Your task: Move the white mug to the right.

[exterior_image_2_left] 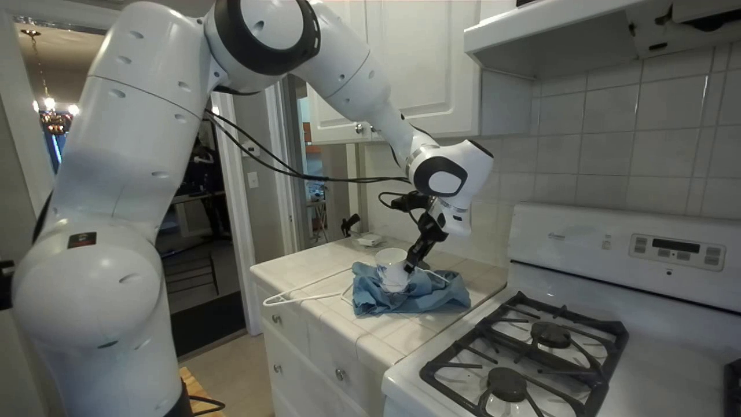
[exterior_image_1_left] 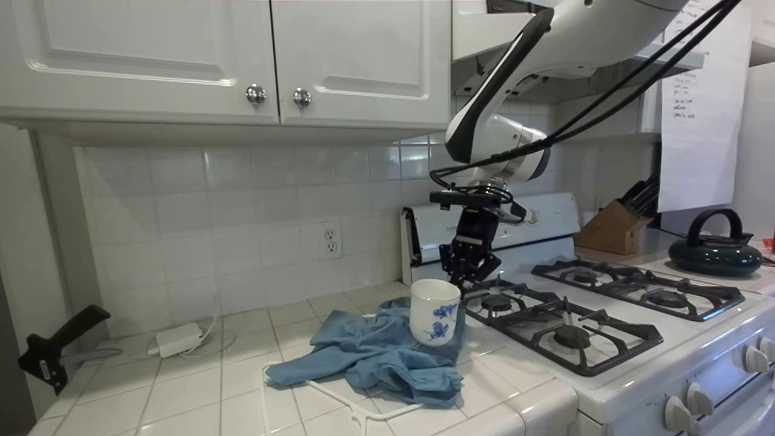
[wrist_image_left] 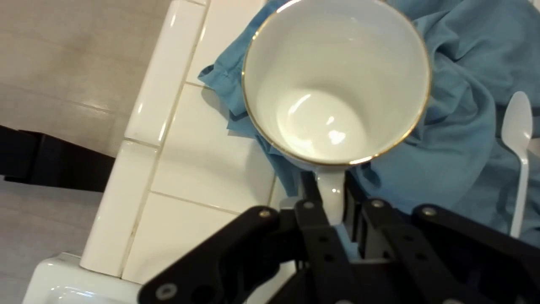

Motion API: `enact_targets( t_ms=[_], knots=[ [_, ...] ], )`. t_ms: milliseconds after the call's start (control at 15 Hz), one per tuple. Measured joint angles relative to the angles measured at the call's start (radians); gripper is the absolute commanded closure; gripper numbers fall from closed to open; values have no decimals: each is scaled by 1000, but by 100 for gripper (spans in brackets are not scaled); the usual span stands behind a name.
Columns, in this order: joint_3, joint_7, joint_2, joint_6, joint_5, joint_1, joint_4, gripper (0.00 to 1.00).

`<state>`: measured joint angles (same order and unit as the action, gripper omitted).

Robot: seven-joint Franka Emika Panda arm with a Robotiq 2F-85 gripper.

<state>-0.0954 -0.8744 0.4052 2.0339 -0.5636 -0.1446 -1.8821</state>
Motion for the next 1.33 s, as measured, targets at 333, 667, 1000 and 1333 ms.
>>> enact_targets(
  t_ms=[333, 667, 1000, 1333],
  knots=[
    [-30, 0, -4, -118, 0, -15, -2, 96],
    [-65, -33, -3, -138, 3, -16, -25, 96],
    [-91, -74, 7, -138, 7, -19, -50, 96],
    [-117, -97, 11, -110, 12, -22, -68, 96]
  ],
)
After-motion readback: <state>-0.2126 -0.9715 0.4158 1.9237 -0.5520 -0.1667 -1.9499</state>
